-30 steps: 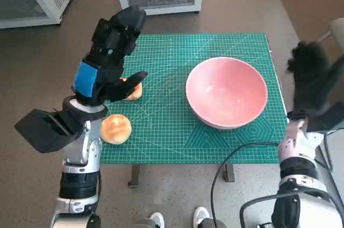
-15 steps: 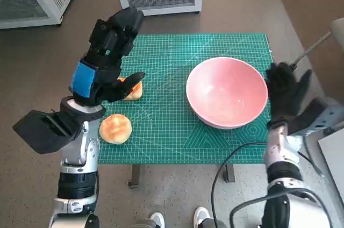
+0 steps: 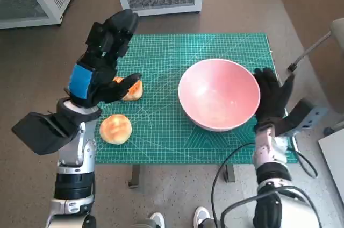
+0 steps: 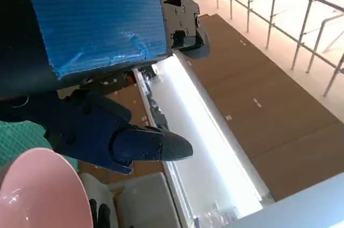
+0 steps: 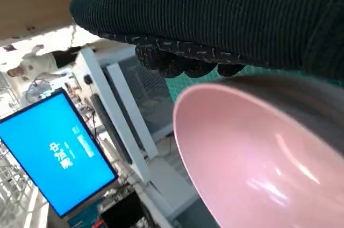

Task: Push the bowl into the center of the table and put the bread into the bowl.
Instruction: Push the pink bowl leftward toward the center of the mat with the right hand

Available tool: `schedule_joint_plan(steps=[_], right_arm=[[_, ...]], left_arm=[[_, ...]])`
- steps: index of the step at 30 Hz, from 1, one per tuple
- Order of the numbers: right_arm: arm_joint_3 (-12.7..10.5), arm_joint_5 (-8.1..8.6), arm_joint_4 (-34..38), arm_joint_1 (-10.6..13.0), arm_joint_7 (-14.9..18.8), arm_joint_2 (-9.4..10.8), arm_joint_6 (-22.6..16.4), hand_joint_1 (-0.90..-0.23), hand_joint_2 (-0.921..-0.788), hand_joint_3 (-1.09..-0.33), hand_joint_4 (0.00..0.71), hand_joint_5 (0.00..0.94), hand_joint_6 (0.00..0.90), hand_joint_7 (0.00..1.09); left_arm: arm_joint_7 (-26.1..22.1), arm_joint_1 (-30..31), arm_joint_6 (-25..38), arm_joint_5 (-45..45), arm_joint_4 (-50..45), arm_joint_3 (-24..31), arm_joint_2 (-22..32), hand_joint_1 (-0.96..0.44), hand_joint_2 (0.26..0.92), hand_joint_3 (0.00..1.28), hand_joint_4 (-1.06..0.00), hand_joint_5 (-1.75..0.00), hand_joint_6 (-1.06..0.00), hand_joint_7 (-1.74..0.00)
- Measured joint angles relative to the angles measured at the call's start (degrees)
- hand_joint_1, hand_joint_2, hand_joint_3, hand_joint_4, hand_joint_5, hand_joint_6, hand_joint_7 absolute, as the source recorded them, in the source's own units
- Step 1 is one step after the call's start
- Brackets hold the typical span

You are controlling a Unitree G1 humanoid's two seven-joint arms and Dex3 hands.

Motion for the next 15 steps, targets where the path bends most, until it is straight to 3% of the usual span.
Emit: schedule_joint_plan(steps=[15], right_arm=[[-0.1,0.49,0.1,-3.9,0.5,3.3,0.8,-0.46,-0.921,-0.807,0.188,0.001,0.079,0.47]], left_arm=[[0.5,1.0,0.0,0.0,-0.1,0.6,0.0,-0.6,0.921,0.27,-0.19,-0.01,-0.02,-0.58]])
